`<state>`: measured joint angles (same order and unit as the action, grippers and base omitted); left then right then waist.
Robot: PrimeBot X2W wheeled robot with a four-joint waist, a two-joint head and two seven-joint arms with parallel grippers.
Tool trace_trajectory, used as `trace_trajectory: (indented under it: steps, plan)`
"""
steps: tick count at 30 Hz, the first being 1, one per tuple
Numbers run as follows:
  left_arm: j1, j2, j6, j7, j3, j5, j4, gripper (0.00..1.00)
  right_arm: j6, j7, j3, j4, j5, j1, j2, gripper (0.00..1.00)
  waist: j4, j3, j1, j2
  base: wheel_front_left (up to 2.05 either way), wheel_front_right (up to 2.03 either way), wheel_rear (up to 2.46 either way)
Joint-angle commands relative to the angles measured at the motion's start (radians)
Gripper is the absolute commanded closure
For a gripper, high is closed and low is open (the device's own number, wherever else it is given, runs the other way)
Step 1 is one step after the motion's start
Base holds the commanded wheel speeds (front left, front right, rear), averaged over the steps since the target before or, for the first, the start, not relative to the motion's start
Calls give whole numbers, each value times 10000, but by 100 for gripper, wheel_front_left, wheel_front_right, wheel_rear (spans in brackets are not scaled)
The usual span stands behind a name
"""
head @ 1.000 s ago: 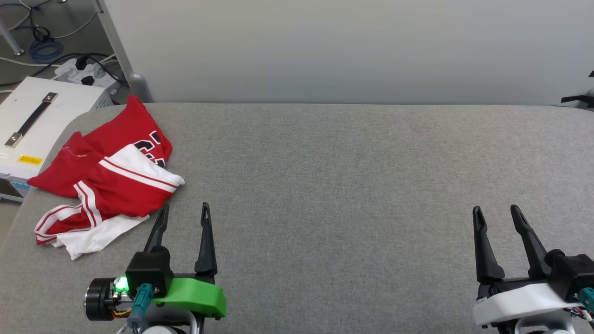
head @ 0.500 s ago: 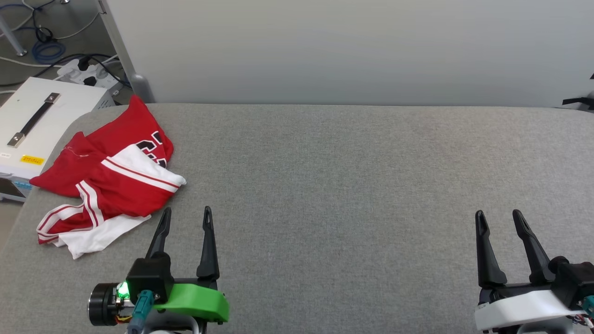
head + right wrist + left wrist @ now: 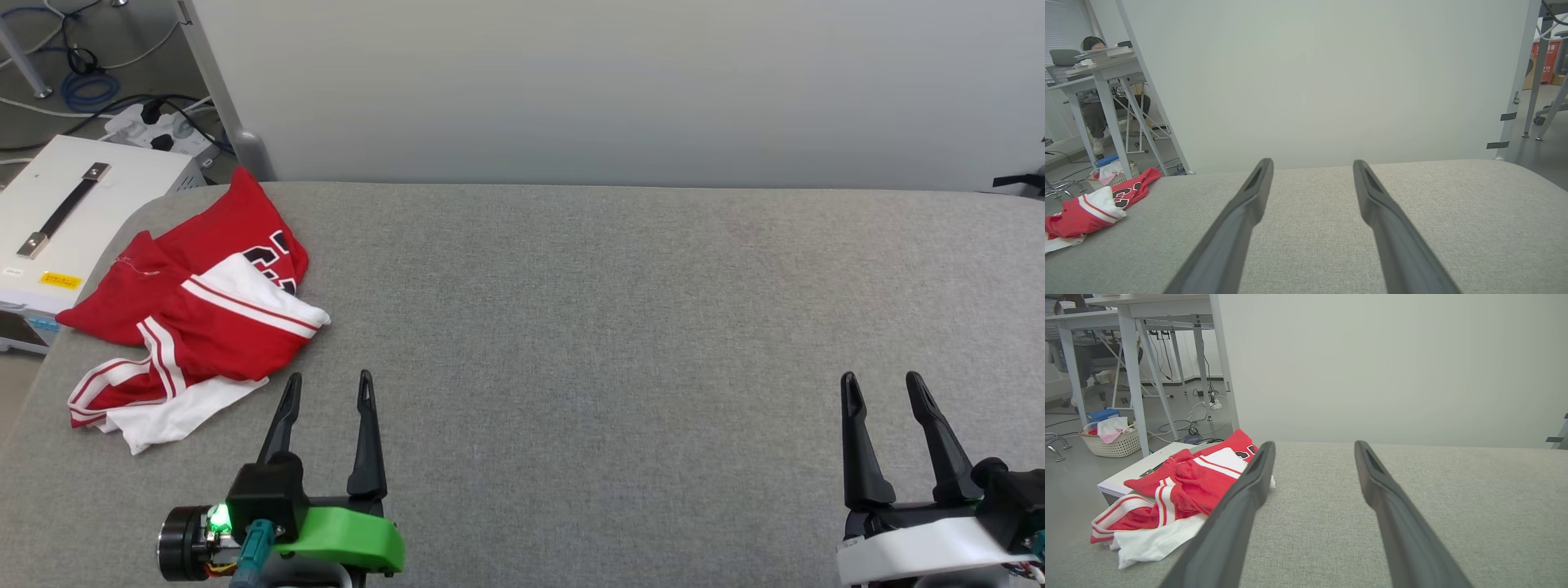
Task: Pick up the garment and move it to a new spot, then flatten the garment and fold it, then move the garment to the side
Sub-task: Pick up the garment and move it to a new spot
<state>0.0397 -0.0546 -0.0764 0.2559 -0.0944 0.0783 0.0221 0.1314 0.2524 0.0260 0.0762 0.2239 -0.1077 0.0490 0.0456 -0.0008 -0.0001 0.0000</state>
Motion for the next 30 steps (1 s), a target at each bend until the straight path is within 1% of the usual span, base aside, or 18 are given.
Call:
trace_trajectory:
  steps: [1, 12, 17, 24, 30]
  plan:
    - [77, 43, -87, 59, -18, -111, 17, 0, -7, 93, -1, -4, 56, -143, 12, 0, 5, -1, 1, 0, 0, 0, 0]
    - [54, 43, -67, 59, -13, -160, 34, 0, -7, 93, -27, -32, 58, -133, 12, 0, 96, 4, 1, 0, 0, 0, 0]
    - [8, 43, -17, 59, 4, -163, 31, 0, -7, 93, -58, -24, 48, -121, 12, 0, 268, 49, 1, 0, 0, 0, 0]
    - [-79, 43, -60, 59, 94, -127, 16, 0, -7, 93, -181, 21, -59, -110, 12, 0, 849, 140, 1, 0, 0, 0, 0]
    - [-133, 43, -88, 59, 238, -57, 22, 0, -7, 93, -236, 54, -149, -52, 12, 0, 1599, 260, 1, 0, 0, 0, 0]
